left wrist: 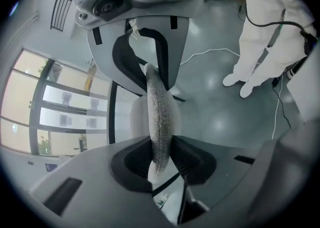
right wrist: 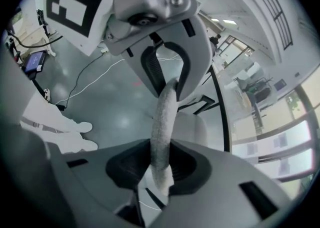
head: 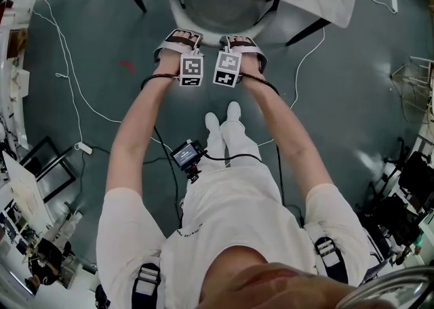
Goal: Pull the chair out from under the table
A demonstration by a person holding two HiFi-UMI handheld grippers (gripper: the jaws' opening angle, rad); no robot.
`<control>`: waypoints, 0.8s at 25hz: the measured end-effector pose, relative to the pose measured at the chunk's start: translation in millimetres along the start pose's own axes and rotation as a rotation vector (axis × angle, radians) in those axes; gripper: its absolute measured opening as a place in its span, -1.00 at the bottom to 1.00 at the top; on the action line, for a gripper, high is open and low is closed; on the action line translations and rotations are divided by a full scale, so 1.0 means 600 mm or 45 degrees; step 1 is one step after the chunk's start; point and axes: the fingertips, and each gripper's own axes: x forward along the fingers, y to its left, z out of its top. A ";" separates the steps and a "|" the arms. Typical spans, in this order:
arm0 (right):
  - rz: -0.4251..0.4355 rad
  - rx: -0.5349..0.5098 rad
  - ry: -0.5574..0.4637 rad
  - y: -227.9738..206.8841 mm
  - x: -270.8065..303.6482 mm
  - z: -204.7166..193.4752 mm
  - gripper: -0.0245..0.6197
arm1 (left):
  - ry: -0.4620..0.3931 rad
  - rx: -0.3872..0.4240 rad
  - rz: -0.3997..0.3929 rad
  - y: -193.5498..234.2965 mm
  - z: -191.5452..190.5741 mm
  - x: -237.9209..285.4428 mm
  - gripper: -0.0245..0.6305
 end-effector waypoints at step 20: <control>0.014 0.044 -0.015 0.011 -0.011 0.004 -0.68 | 0.003 -0.083 -0.028 -0.011 0.006 -0.018 -0.70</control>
